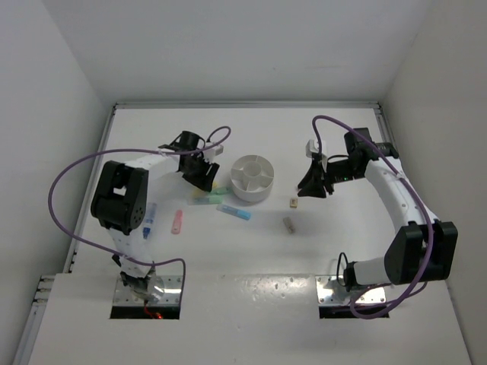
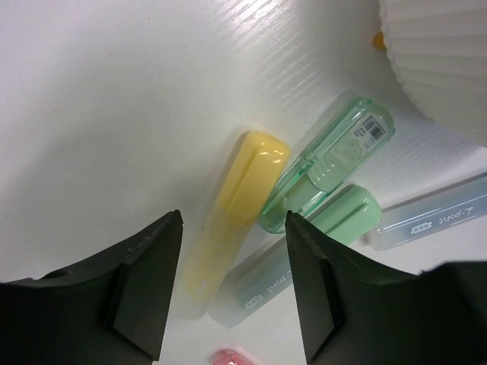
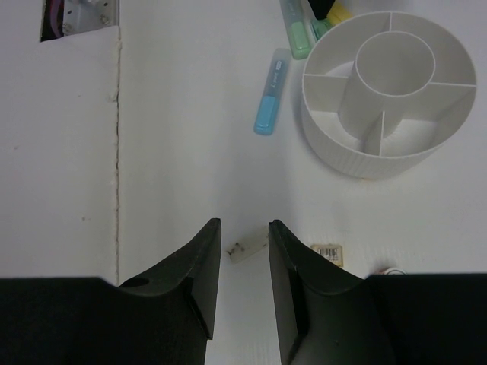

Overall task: Sort the stationery into containers
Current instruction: Pick up the pen from the center of the board.

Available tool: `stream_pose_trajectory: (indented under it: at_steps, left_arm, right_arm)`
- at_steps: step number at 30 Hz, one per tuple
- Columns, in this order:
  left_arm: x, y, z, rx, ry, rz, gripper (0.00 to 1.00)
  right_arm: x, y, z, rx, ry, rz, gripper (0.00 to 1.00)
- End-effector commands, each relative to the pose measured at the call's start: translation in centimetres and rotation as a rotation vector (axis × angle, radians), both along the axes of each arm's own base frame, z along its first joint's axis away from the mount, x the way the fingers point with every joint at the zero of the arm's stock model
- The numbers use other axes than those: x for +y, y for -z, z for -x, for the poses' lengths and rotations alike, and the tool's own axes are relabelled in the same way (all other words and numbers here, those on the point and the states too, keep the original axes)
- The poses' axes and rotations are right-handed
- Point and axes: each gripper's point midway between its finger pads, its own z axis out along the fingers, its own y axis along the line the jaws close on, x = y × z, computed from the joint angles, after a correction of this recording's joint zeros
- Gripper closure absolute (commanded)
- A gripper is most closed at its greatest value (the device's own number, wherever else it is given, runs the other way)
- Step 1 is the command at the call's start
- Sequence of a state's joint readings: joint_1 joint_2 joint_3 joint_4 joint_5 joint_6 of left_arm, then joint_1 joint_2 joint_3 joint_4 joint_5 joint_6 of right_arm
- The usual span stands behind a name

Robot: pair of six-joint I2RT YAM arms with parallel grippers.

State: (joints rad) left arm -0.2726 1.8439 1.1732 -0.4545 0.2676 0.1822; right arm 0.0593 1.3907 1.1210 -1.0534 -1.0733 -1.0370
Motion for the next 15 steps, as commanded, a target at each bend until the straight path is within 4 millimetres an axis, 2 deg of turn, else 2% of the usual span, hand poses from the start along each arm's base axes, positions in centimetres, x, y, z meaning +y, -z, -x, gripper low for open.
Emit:
stream_pose_trajectory:
  at_steps: [1, 10, 15]
  left_arm:
    - [0.1, -1.4, -1.1, -0.036, -0.007, 0.041, 0.38]
    - [-0.5, 0.4, -0.5, -0.003, 0.01, 0.001, 0.42]
    - [0.3, 1.9, -0.5, 0.018, -0.026, -0.084, 0.48]
  right_arm:
    - [0.6, -1.9, -0.7, -0.07, -0.027, -0.061, 0.67]
    - [0.6, -1.9, -0.7, -0.07, -0.027, -0.061, 0.67]
    - [0.6, -1.9, -0.7, -0.078, -0.031, -0.061, 0.67]
